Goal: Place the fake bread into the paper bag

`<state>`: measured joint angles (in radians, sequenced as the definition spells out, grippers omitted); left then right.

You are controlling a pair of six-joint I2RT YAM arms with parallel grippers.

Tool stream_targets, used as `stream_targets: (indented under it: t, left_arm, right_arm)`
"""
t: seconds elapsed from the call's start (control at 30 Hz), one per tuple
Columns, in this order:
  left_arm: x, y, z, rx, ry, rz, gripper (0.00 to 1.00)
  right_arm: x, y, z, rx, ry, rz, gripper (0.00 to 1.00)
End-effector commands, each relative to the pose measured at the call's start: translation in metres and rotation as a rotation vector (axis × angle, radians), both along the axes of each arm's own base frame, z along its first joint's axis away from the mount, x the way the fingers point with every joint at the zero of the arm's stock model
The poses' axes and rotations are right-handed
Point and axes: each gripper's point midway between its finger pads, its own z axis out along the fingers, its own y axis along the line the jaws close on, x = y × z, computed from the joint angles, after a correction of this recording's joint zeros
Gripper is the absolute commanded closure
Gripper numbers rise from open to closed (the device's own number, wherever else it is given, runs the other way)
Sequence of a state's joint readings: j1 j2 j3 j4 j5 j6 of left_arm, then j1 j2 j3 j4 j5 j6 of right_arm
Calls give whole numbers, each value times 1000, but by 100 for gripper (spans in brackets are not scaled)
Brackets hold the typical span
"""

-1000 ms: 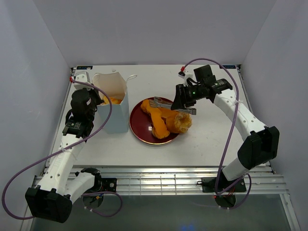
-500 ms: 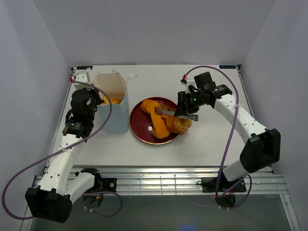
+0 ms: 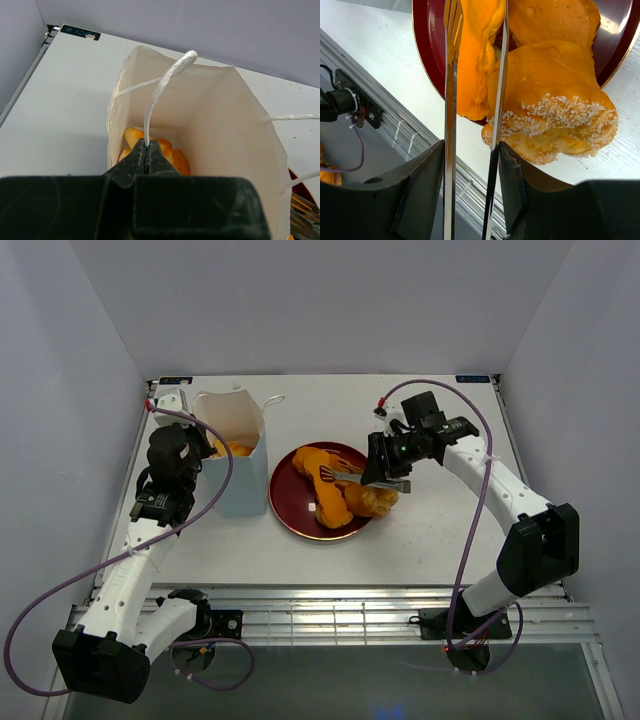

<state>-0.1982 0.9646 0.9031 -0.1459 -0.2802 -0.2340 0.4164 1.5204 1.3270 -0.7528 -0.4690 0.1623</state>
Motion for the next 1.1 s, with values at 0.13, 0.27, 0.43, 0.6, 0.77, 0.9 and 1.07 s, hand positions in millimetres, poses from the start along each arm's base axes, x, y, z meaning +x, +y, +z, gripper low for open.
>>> stream_targets:
  t: [0.13, 0.27, 0.43, 0.6, 0.77, 0.9, 1.07]
  left_arm:
    - [-5, 1, 22, -16, -52, -1, 100]
    - [-6, 2, 23, -16, -56, 5, 100]
    - [-6, 3, 22, -14, -55, 7, 100]
    - [-7, 3, 23, -14, -58, 9, 100]
    - [-7, 4, 23, -14, -60, 13, 100]
    - [-8, 5, 23, -14, -61, 18, 100]
    - [-7, 6, 22, -14, -58, 24, 100]
  right_arm:
    - [7, 14, 11, 63, -8, 34, 49]
    - [9, 18, 14, 79, 0, 45, 51]
    - [9, 21, 15, 95, 9, 54, 65]
    - [10, 25, 31, 126, -18, 63, 80]
    - [10, 26, 51, 153, -57, 68, 89]
    - [7, 26, 74, 182, -117, 73, 92]
    - [7, 25, 100, 211, -180, 55, 92]
